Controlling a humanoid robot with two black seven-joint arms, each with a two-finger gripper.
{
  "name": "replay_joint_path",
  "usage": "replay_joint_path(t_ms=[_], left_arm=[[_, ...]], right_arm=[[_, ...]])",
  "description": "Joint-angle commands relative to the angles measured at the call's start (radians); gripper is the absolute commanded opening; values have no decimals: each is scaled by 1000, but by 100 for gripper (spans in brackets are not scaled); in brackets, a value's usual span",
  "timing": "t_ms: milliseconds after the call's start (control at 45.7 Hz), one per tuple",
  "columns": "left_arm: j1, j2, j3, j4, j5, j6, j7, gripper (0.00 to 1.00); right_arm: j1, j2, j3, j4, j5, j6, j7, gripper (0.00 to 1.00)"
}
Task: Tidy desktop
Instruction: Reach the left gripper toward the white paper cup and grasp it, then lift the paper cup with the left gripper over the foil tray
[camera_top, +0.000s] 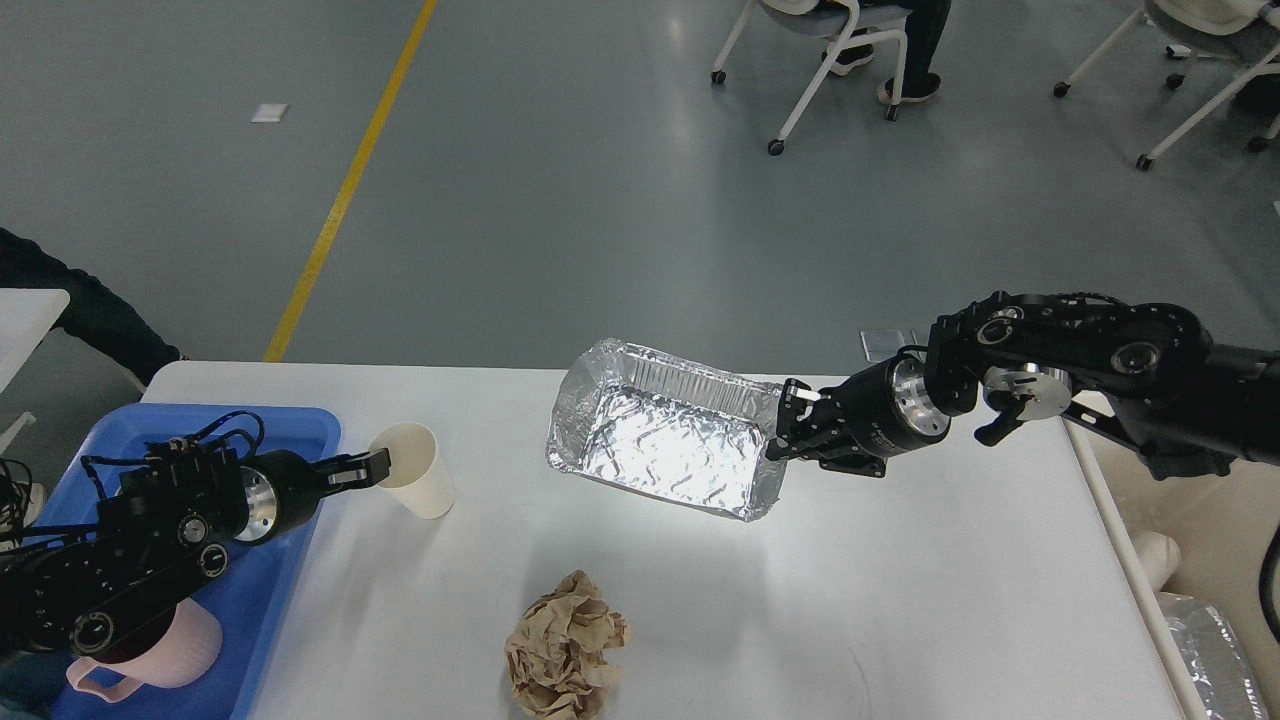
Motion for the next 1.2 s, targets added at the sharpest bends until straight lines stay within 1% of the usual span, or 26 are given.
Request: replay_joint_path(t_ms=[0, 66, 153, 328, 438, 525, 678, 766, 810, 853, 897, 963, 1007, 1094, 1182], left_arm=[[-3, -21, 10, 10, 0, 0, 8, 16], [-5, -30, 10, 25, -3, 0, 8, 7], [-22, -48, 10, 45, -14, 0, 5, 1], [-30, -62, 3, 44, -21, -3, -6, 0], [-36, -62, -3, 24, -21, -26, -9, 0], [-48, -21, -23, -24, -21, -68, -13, 0], [-102, 119, -118, -139, -40, -166, -17, 0], [-146, 209, -167, -176, -46, -220, -21, 0], [-181, 255, -186, -183, -51, -253, -30, 0], [-235, 307, -215, -185, -61, -312, -52, 0], [-279, 340, -244, -183, -78, -365, -63, 0], [-342, 372, -278, -176, -92, -431, -66, 0], [-379, 381, -287, -173, -92, -454, -66, 0], [-442, 383, -284, -170, -93, -473, -66, 0], [-458, 367, -284, -170, -92, -473, -64, 0]], right_arm=[[0, -3, 10, 0, 0, -1, 0, 0], [-1, -2, 13, 0, 0, -1, 0, 0], [-1, -2, 13, 0, 0, -1, 0, 0], [0, 0, 13, 0, 0, -5, 0, 0], [0, 1, 13, 0, 0, -5, 0, 0], [0, 1, 13, 0, 0, -7, 0, 0], [2, 6, 13, -1, 0, -7, 0, 0], [2, 7, 13, -1, 0, -7, 0, 0], [0, 9, 13, -1, 0, -8, 0, 0], [0, 11, 13, -1, -2, -11, 0, 0], [0, 14, 13, 0, 0, -14, 0, 0], [2, 20, 13, 0, 0, -14, 0, 0], [2, 24, 13, 0, 0, -14, 0, 0], [2, 30, 13, 0, 0, -17, 0, 0], [2, 34, 13, 2, -2, -17, 0, 0]])
